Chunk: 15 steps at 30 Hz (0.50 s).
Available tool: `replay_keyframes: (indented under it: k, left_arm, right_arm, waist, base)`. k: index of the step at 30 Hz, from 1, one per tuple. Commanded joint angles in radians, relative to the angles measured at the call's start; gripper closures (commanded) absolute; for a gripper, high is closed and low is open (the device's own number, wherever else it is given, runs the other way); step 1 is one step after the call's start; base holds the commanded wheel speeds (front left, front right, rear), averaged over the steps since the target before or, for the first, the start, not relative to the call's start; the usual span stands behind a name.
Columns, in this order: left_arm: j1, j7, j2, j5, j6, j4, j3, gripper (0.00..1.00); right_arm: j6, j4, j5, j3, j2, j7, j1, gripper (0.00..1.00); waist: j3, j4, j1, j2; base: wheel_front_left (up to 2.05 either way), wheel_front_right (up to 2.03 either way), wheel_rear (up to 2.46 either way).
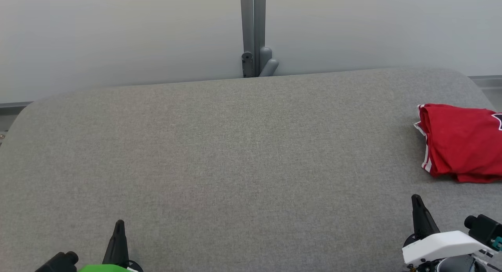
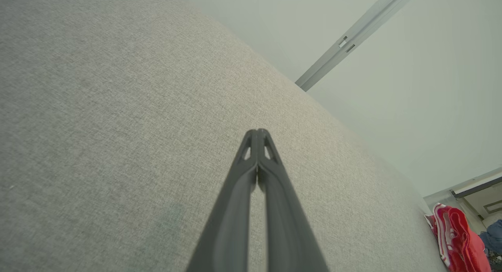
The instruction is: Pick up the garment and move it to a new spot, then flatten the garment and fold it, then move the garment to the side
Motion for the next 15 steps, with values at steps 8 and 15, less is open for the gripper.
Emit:
replay_keyframes:
  k: [8, 15]
  left_arm:
    - [-0.045, 0.030, 0.005, -0.114, -0.004, -0.020, 0.015, 1.00]
    - [-0.061, 0.053, 0.006, -0.199, -0.005, -0.024, 0.021, 1.00]
  right_arm:
    - [0.000, -0.020, 0.131, -0.005, -0.007, 0.029, -0.039, 1.00]
    - [-0.001, -0.022, 0.229, -0.007, -0.008, 0.053, -0.050, 1.00]
  waist:
    - [0.003, 0.000, 0.0000, 0.0000]
    - [0.006, -0.001, 0.0000, 0.0000]
  base:
    - [0.00, 0.00, 0.00]
    - [0.00, 0.00, 0.00]
